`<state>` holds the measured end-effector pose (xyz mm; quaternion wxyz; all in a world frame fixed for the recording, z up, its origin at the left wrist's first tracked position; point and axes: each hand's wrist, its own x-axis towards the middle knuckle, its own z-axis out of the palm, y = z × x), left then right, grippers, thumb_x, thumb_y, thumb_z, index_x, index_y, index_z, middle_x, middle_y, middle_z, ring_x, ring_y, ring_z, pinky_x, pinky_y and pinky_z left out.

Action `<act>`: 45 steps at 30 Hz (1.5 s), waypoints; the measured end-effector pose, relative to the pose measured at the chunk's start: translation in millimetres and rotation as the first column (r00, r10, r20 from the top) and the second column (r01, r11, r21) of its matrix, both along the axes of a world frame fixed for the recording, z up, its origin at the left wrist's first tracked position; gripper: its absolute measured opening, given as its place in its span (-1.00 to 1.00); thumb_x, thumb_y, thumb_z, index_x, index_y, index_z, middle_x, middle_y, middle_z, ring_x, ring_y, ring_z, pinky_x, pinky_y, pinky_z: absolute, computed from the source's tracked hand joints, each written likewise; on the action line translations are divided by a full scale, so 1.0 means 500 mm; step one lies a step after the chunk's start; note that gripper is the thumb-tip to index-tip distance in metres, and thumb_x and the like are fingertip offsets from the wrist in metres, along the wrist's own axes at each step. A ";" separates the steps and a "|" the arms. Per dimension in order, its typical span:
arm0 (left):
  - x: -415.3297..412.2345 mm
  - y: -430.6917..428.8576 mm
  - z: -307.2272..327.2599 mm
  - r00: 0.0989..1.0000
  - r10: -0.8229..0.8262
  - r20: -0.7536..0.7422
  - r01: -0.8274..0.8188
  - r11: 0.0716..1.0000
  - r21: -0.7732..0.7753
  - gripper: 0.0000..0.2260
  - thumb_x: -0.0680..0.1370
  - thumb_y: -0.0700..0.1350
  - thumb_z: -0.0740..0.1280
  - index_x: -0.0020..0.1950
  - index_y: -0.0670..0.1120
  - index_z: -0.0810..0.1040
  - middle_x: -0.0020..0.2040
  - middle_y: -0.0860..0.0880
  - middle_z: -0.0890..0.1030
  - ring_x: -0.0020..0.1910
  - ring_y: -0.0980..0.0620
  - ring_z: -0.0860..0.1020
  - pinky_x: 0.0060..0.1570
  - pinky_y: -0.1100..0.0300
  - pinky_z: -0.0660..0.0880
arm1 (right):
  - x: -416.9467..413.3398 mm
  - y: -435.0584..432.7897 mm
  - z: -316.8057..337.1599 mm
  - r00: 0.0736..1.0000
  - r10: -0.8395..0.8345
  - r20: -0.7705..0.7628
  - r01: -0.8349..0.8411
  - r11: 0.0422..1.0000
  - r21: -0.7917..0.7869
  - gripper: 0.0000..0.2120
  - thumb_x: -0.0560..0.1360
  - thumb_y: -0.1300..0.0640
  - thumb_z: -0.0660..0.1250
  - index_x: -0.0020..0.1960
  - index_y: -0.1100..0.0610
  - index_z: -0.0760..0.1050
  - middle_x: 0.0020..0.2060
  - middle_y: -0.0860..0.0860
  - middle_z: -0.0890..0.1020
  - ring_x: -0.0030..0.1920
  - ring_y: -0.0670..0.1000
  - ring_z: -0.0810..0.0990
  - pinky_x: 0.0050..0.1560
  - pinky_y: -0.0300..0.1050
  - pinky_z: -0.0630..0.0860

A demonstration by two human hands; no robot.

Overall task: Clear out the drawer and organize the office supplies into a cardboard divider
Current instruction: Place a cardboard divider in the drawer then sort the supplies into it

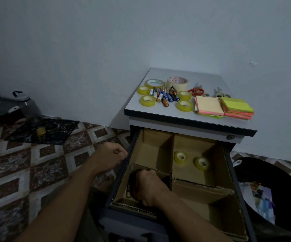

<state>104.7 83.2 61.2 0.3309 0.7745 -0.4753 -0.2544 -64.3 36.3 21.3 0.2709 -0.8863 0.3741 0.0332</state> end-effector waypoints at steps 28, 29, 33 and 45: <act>-0.005 0.010 0.017 0.996 0.014 0.082 -0.007 0.997 -0.081 -0.85 0.59 -0.12 0.36 -0.16 0.04 0.66 -0.21 0.11 0.67 -0.23 0.21 0.60 -0.22 0.29 0.50 | -0.013 0.001 0.065 0.988 0.152 0.022 -0.153 0.986 0.059 -0.75 0.49 0.02 0.38 0.09 0.15 0.54 0.06 0.16 0.62 0.06 0.20 0.59 0.03 -0.04 0.53; -0.007 0.007 0.025 0.996 0.026 0.086 -0.017 0.994 -0.104 -0.85 0.58 -0.12 0.36 -0.16 0.05 0.65 -0.20 0.11 0.67 -0.21 0.19 0.61 -0.18 0.25 0.53 | -0.024 -0.005 0.087 0.989 0.142 0.039 -0.145 0.986 0.081 -0.77 0.51 0.04 0.38 0.11 0.13 0.53 0.07 0.13 0.62 0.08 0.15 0.59 0.06 -0.05 0.55; -0.013 -0.018 0.079 0.997 0.036 0.072 -0.020 0.975 -0.221 -0.90 0.57 -0.09 0.38 -0.11 0.08 0.65 -0.21 0.12 0.66 -0.25 0.24 0.59 -0.22 0.24 0.50 | -0.082 -0.052 0.191 0.979 0.032 0.204 -0.059 0.990 0.128 -0.92 0.55 0.07 0.38 -0.01 0.07 0.57 -0.13 -0.01 0.67 -0.17 -0.11 0.64 -0.13 -0.19 0.62; 0.006 -0.254 0.264 0.961 -0.023 0.276 0.119 0.933 -0.339 -0.85 0.53 -0.07 0.42 0.08 0.00 0.67 -0.09 0.13 0.64 -0.13 0.22 0.58 -0.21 0.38 0.44 | -0.132 -0.351 0.388 0.920 -0.083 0.384 0.233 0.902 -0.363 -0.88 0.50 0.09 0.41 0.02 0.04 0.63 -0.10 -0.08 0.66 -0.16 -0.14 0.57 -0.26 -0.45 0.35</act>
